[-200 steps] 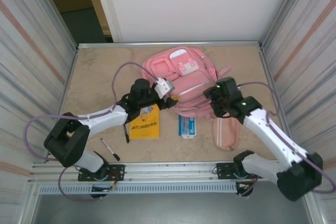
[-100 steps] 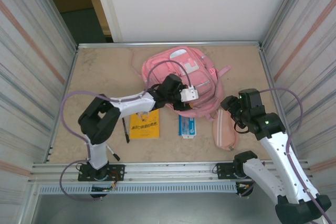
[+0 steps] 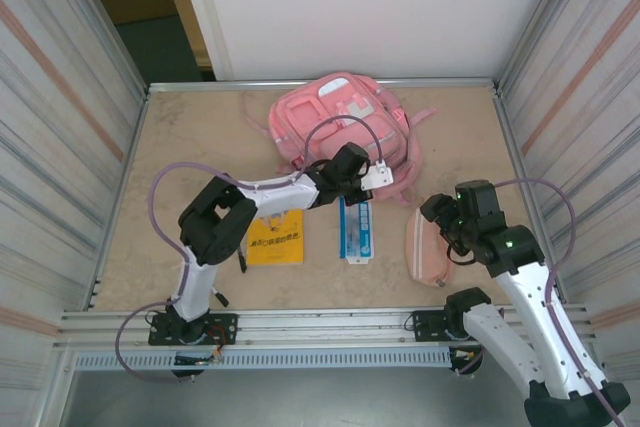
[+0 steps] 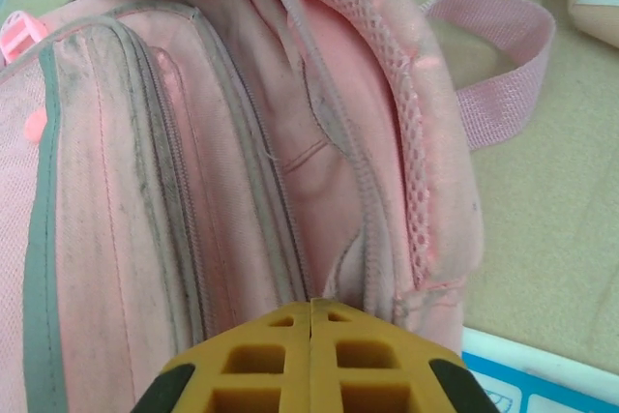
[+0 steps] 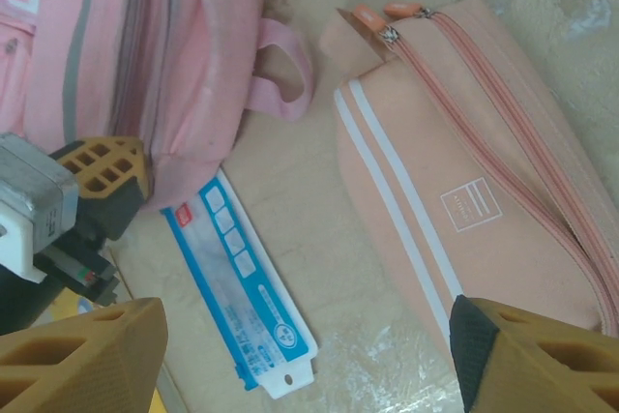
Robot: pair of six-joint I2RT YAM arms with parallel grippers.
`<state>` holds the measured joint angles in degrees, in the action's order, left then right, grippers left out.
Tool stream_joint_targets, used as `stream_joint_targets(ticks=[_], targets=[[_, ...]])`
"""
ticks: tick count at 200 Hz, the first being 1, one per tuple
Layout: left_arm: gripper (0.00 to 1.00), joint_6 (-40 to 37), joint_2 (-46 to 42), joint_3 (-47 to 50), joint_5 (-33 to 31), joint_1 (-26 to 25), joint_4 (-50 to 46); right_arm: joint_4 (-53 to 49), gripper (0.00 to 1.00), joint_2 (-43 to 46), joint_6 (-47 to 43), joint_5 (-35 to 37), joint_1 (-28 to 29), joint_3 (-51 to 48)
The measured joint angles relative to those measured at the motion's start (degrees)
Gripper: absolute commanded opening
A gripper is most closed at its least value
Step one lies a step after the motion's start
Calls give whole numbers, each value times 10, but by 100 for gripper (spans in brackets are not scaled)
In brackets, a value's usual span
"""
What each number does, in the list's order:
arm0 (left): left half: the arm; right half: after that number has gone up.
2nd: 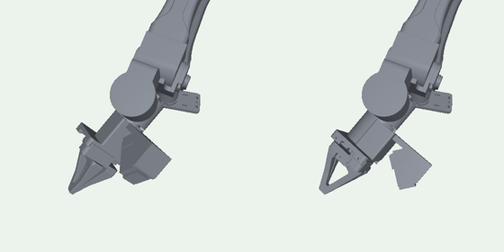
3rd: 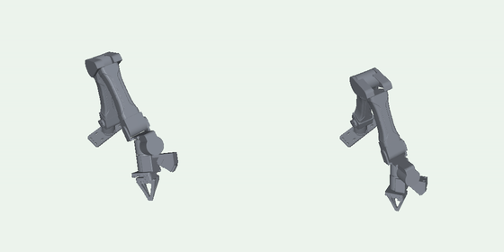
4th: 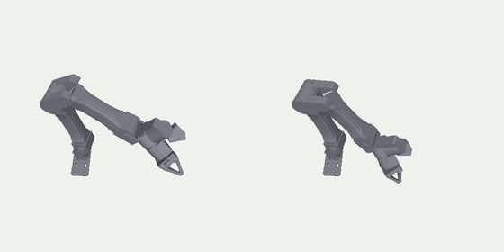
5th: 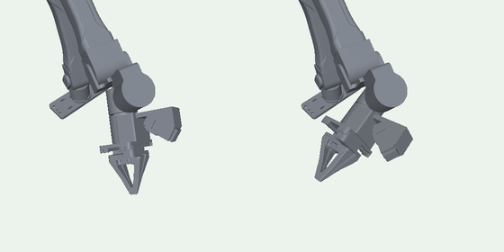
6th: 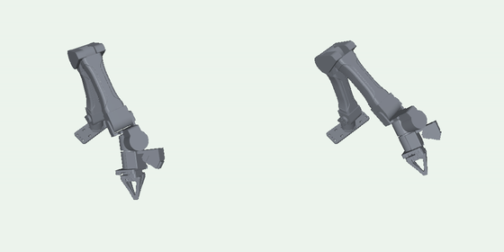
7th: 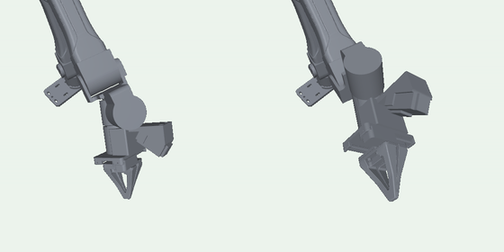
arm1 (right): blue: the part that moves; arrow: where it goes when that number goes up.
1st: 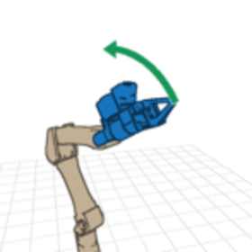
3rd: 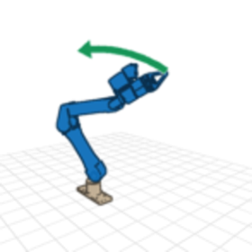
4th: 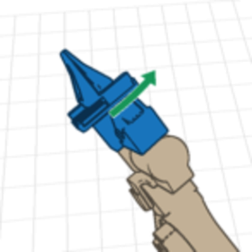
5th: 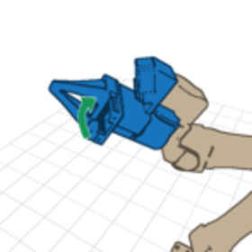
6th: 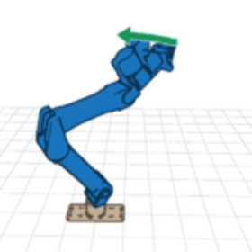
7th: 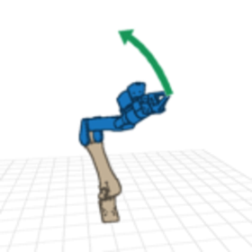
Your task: Pack books, pencil case, and school supplies into a backpack
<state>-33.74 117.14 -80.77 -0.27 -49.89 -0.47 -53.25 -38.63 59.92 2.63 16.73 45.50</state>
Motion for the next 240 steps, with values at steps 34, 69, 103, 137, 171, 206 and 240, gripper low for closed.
stream_joint_targets(ticks=[34, 69, 103, 137, 171, 206, 240], targets=[[0, 1, -26, -7, -2, 10, -37, -6, 75, 2, 9, -16, 0, 0], [11, 10, -83, -13, 34, 41, -47, -6, 76, -33, 10, -49, 12, 0], [35, -11, -101, -16, 80, 65, -26, -21, 79, -96, 6, -49, 37, 31], [36, -25, -51, -28, 108, 58, -11, -20, 81, -93, -5, -8, 19, 60], [47, -37, 33, -71, 87, 48, -5, -11, 80, -61, -7, 6, -42, 51], [39, -35, 114, -127, -6, 43, 14, -6, 80, -46, -12, 0, -73, 34], [0, -31, 150, -172, -47, 40, 19, 3, 80, -46, -21, -15, -78, 23]])
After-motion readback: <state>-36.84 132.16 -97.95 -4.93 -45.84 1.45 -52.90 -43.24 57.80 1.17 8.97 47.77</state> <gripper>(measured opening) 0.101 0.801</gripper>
